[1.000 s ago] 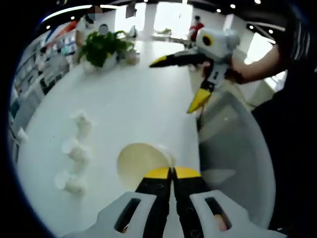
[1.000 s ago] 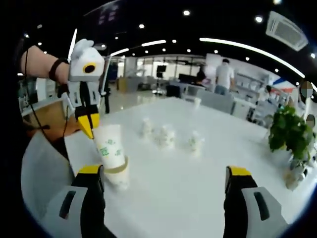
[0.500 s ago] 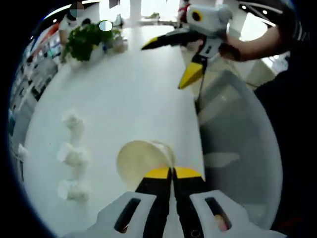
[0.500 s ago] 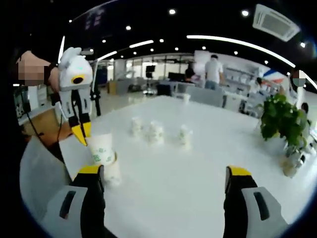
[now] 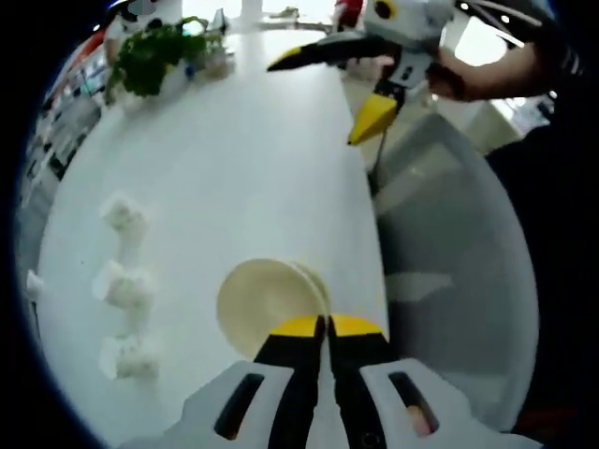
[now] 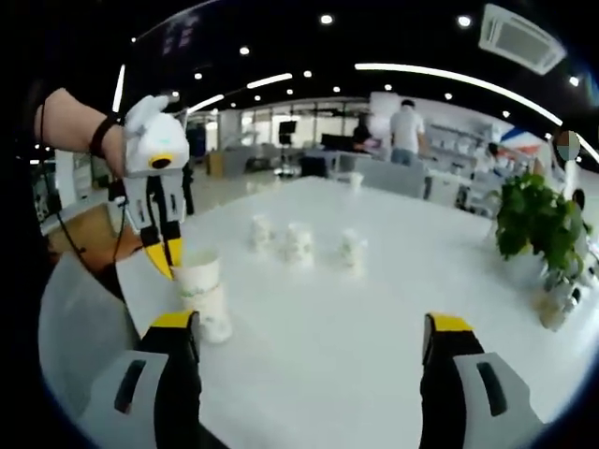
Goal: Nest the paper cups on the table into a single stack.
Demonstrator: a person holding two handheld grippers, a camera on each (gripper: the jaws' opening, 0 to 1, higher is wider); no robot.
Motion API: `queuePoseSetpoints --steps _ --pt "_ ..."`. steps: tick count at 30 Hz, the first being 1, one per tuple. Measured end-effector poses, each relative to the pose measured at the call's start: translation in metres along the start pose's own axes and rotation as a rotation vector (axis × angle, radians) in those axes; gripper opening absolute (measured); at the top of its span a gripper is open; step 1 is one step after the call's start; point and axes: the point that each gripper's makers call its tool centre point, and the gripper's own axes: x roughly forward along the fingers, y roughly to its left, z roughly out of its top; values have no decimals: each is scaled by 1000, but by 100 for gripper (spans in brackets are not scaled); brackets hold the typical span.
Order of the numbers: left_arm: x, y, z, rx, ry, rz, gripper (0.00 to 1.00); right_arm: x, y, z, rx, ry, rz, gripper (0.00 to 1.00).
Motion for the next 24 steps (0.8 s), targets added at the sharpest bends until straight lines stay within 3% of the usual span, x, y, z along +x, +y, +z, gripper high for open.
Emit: queuePoseSetpoints --steps 12,17,24 --pt "14 -10 -6 15 15 -42 3 -3 2 -14 35 11 6 93" --pt "15 -9 -7 24 5 -22 14 -3 6 -15 31 13 13 93" --pt "13 -13 -10 -35 -18 -25 24 -4 7 -16 30 20 14 93"
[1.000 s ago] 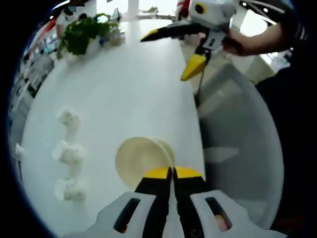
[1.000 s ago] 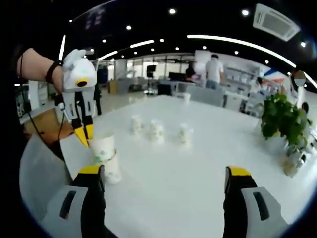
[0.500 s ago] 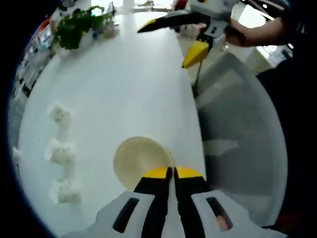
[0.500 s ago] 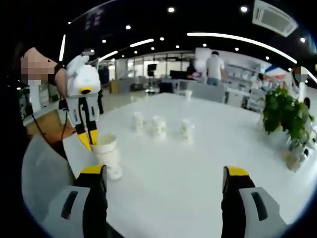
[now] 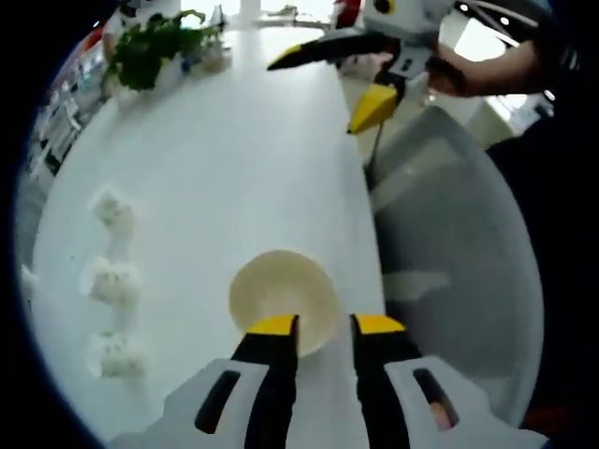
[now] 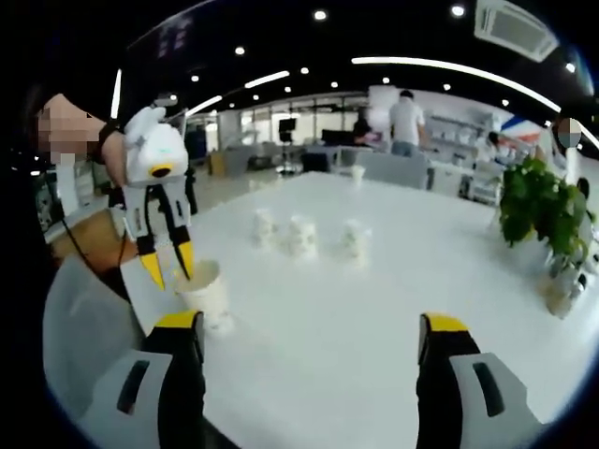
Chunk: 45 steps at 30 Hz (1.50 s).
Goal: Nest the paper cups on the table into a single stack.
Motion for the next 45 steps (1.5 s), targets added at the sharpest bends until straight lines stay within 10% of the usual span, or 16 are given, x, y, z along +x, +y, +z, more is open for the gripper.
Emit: queuePoseSetpoints --steps 19,45 --pt "-57 47 13 -223 -333 192 42 1 2 -3 -22 19 6 93" --pt "-87 108 -5 -303 -414 432 96 1 -3 -9 -9 43 -2 93"
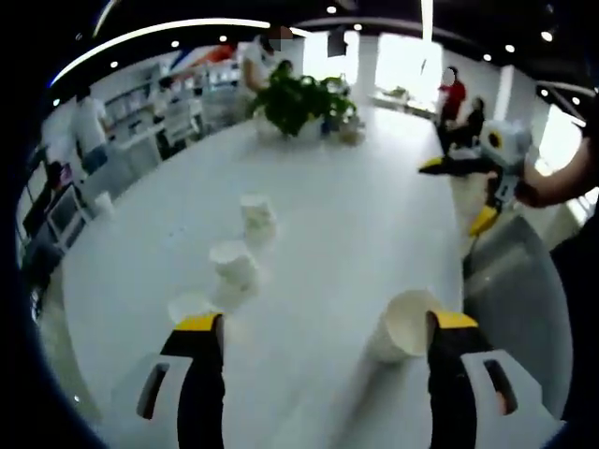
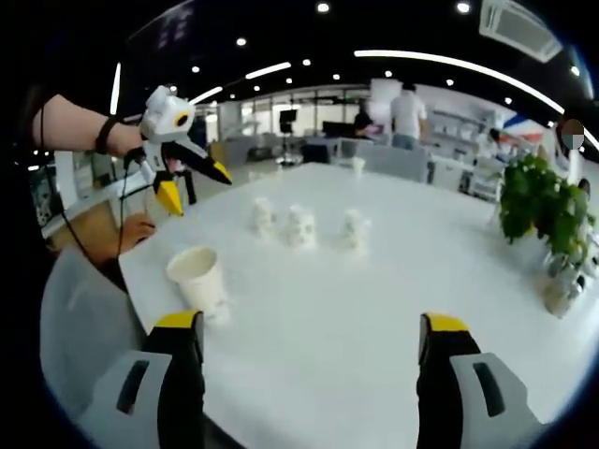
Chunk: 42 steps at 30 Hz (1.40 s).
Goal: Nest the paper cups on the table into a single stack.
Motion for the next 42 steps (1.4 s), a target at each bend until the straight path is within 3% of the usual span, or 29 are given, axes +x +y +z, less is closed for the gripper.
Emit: queuePoseSetpoints --steps 1,12,20,42 --pt "0 3 1 -8 -8 16 100 0 0 -1 3 3 1 93" --pt "-6 28 -3 -123 -37 46 100 1 -2 -3 9 13 -1 93" --pt "-7 48 3 -142 -72 90 100 -1 0 -3 10 10 -5 93" --pt "12 88 -13 -182 -57 162 97 0 12 -9 41 34 9 92"
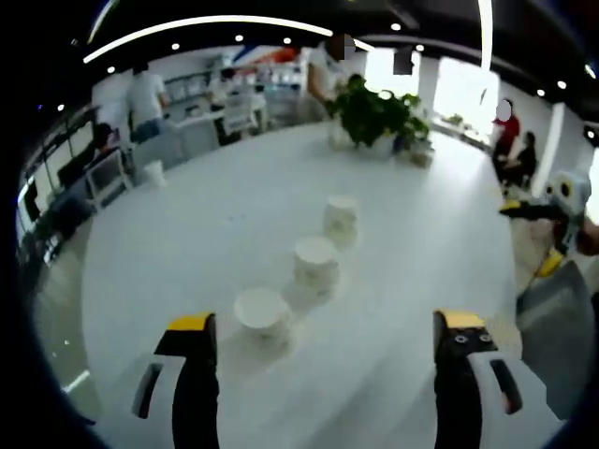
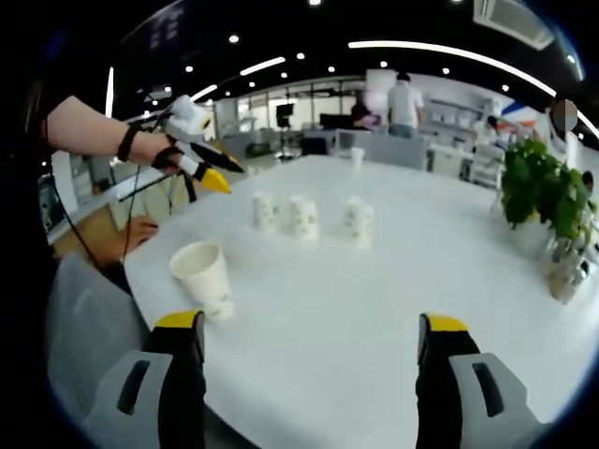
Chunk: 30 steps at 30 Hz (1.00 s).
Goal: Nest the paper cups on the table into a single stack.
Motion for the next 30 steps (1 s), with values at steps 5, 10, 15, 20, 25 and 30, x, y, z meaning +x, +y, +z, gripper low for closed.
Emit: queuePoseSetpoints --steps 5,10,15,20,25,30 --pt "6 9 0 -18 -9 12 96 0 1 -1 2 -1 -1 92" --pt "12 18 -3 -26 0 23 94 2 1 -4 3 6 1 92" --pt "18 20 -5 -34 4 29 93 1 0 -4 8 3 0 92" --pt "26 27 -7 -58 2 42 92 -1 -2 -7 -4 20 10 92" --pt "35 31 -8 -56 -5 41 91 -1 -6 -11 8 34 1 92" --pt "46 31 -13 -55 22 26 88 1 -7 -14 11 46 6 92"
